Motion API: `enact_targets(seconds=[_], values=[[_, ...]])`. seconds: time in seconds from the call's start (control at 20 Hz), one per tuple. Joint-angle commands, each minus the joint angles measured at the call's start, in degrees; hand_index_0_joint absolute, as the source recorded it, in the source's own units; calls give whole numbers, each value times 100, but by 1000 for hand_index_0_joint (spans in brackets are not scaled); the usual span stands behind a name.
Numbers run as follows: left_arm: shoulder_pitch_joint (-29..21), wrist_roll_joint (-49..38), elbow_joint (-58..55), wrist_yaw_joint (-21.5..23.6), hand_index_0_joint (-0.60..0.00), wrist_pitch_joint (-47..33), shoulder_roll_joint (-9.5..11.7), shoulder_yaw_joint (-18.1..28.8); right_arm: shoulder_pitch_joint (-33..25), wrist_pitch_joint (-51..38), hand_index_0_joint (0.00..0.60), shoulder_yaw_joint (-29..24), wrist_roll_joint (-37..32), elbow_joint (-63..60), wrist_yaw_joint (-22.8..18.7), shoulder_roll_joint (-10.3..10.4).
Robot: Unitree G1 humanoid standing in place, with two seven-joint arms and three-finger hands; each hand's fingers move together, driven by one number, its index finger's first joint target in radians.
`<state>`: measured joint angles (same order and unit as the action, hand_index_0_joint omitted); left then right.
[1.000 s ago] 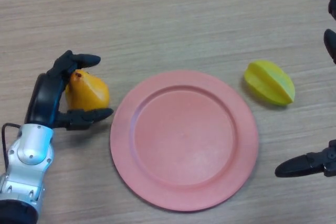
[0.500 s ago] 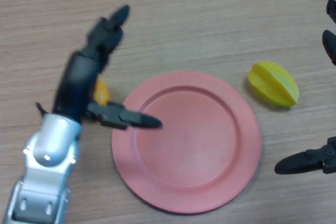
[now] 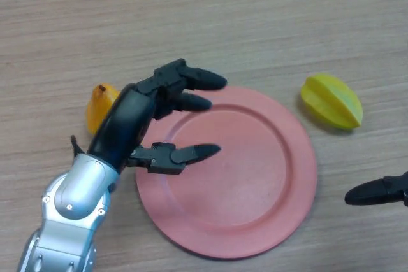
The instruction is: Pick up the yellow pear and place it on the plate
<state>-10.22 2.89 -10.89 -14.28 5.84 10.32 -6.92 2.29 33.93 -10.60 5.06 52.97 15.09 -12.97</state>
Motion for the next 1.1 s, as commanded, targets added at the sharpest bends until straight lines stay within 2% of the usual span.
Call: enact_targets(seconds=[0.05,0.2,0.3,0.35,0.4,0.45,0.5,0.9,1.0,1.1], values=[[-118,-387,-243,185,-600,-238,57,236,-106,-906,0,-314,-52,173,-172,-183],[-137,-535,-328,35,-600,29,57,296,-106,-992,0,-338,-122,100,-164,-187],[-142,-612,-372,-16,-402,137,57,309,-115,-999,0,-326,-109,65,-155,-199],[-128,-695,-417,-68,-252,288,59,314,-106,-988,0,-317,-112,50,-134,-197],[-107,-729,-464,-127,-152,414,68,311,-103,-948,0,-311,-121,48,-102,-201],[-65,-766,-576,-250,-19,640,78,309,-108,-848,0,-315,-150,55,-42,-207],[-28,-761,-624,-295,0,659,83,298,-124,-831,0,-324,-174,59,-38,-210],[133,-873,-857,-379,0,1101,144,381,-89,-848,0,-295,-262,33,-69,-184],[152,-1040,-602,-448,0,1065,209,583,-112,-831,0,-282,-303,5,-77,-196],[-91,-873,561,-292,0,225,409,1031,-133,-1096,0,-233,-230,-143,-82,-217]])
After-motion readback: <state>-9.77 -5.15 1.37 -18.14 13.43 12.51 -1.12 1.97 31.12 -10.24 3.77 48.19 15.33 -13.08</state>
